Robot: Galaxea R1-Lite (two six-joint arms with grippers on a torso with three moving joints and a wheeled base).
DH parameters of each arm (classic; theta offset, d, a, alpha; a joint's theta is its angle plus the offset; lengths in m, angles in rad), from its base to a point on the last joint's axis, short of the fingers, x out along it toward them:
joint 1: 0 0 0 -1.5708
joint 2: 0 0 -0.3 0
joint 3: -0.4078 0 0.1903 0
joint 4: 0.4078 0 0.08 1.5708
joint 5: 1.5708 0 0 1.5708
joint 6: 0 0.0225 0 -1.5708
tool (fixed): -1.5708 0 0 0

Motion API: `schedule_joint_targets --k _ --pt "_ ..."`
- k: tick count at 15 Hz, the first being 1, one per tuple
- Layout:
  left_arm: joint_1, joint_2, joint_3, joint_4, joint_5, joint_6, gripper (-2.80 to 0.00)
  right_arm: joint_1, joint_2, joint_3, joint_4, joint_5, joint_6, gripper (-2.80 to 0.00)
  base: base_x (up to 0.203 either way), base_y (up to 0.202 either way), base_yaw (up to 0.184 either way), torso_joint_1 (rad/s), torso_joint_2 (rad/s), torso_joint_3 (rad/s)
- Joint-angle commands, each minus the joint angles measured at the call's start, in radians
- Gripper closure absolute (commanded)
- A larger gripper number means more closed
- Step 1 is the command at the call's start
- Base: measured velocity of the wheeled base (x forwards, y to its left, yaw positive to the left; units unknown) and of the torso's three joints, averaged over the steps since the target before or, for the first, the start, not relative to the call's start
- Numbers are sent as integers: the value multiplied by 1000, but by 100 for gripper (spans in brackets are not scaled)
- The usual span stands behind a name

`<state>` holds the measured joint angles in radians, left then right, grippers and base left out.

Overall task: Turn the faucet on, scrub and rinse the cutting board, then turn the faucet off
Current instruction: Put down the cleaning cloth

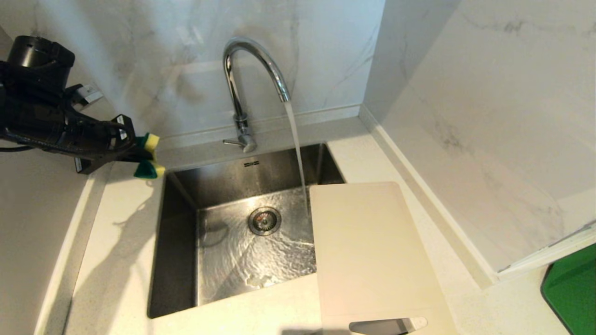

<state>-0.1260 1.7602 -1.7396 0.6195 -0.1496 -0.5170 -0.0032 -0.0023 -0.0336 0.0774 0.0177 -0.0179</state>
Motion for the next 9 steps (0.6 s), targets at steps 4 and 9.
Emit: schedule_joint_targets --k 4,9 --pt "36 23 3 128 99 101 0 0 1 0 1 1 0 0 0 0 0 0 0 0" --pt "195 54 74 202 94 211 0 0 2 0 1 1 0 0 0 0 0 0 0 0"
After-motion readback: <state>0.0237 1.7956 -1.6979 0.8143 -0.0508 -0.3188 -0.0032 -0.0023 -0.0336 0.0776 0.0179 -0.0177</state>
